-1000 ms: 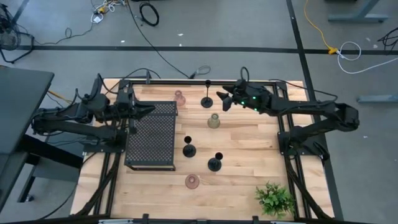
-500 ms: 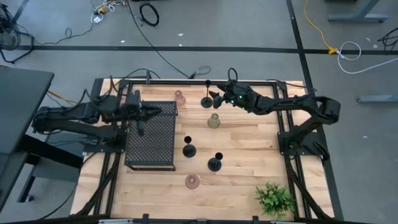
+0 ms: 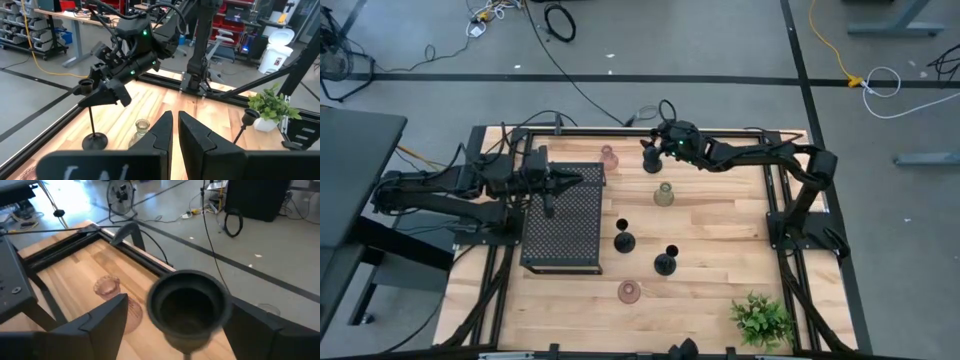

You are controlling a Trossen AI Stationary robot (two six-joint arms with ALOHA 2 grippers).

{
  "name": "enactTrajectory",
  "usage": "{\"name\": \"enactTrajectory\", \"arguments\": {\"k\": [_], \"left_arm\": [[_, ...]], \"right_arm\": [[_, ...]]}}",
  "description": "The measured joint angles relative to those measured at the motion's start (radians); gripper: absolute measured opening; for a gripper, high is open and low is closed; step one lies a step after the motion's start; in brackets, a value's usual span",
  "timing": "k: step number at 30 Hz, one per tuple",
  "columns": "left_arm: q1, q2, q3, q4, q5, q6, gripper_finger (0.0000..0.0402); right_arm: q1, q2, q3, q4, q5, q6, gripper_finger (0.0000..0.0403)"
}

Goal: Pick & Place candle stick holders
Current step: Put the top black candle holder on the shelf

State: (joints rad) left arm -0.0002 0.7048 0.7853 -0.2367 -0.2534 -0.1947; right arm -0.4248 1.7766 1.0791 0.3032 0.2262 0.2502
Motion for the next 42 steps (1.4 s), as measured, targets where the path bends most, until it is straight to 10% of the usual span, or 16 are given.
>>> {"name": "enactTrajectory", "arguments": {"k": [11,25,42], "left_arm": [[0.003,0.000,0.000,0.000,-0.068,0.010,0.0030],[0.026,0.000,0.000,0.000,-0.067,0.048,0.0030],[0.026,0.002,0.000,0.000,-0.038,0.044,0.0030]], "right_arm": [[0.004,0.007,0.017,-0.116,-0.024,0.003,0.0028],[0.014,-0.032,0.017,-0.169,-0.069,0.033,0.0021],[0.235,-0.431,0.222,-0.325,-0.139,0.031,0.0020]]}}
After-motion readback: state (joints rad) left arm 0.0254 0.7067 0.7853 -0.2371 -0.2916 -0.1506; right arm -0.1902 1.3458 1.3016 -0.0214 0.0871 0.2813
